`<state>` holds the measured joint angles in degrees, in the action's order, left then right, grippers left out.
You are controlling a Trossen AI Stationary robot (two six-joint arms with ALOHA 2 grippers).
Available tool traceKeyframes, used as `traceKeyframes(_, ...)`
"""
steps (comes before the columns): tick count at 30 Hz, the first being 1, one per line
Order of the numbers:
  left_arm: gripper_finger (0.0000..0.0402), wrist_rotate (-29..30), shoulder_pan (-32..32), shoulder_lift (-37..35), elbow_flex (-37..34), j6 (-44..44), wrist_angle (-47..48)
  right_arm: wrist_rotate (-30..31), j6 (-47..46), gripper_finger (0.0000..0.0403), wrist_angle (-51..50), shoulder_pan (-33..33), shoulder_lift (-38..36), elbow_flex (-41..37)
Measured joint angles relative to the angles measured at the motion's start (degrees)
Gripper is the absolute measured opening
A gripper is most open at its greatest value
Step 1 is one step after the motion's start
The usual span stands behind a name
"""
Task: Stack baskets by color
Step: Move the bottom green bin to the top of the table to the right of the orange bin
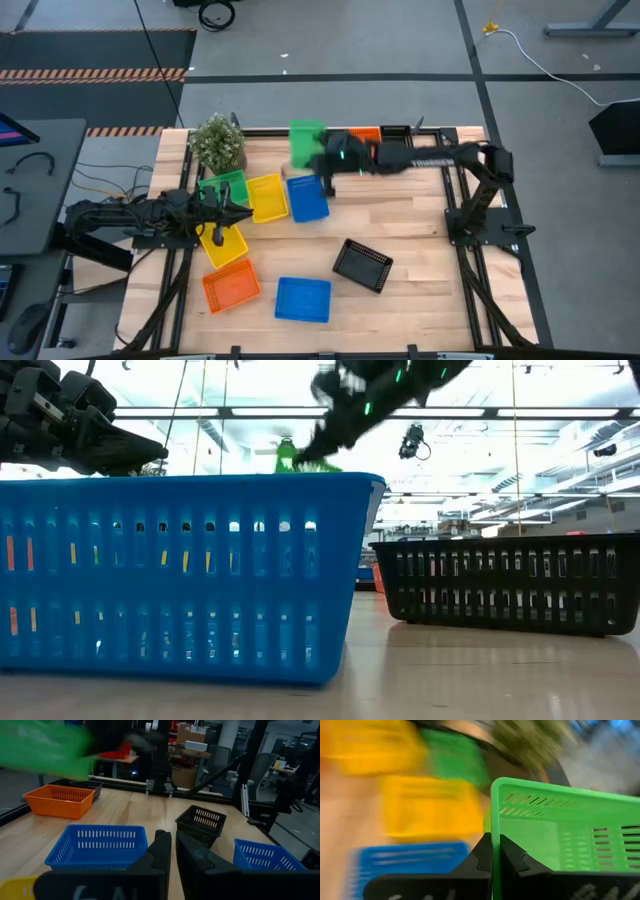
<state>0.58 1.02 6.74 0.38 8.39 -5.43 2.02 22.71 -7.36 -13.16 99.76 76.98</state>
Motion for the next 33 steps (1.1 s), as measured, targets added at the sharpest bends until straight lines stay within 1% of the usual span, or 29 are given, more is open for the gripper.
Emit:
traceKeyframes(2,0.0037,0.0,0.0,0.0,0.0,0.02,-0.03,0.31,-2.47,0.0007,-1.2,-4.09,1.93,-0.04)
traceKeyframes(4,0.0038,0.0,-0.02,0.0,0.0,0.02,0.1,0.28,-3.05,0.0007,-2.0,-6.85,4.19,-0.08)
traceKeyframes(8,0.0039,0.01,0.0,0.0,-0.01,0.02,-0.3,-0.13,-1.94,0.0008,-4.68,-9.2,8.26,-0.08)
traceKeyframes(15,0.0034,0.01,-0.01,0.0,-0.01,0.0,-0.44,0.09,-0.58,0.0008,-8.89,-10.33,12.61,-0.06)
traceKeyframes(23,0.0034,0.02,-0.02,0.0,-0.01,0.02,-0.4,0.5,-0.2,0.0011,-12.83,-10.61,13.62,-0.08)
traceKeyframes(28,0.0038,0.02,0.0,0.0,0.0,0.02,-0.38,1.44,-1.74,0.0024,-13.35,-10.77,13.6,-0.08)
traceKeyframes(33,0.0034,0.02,-0.01,0.0,0.0,0.02,-0.38,1.42,-2.17,0.0047,-13.37,-10.79,13.6,-0.08)
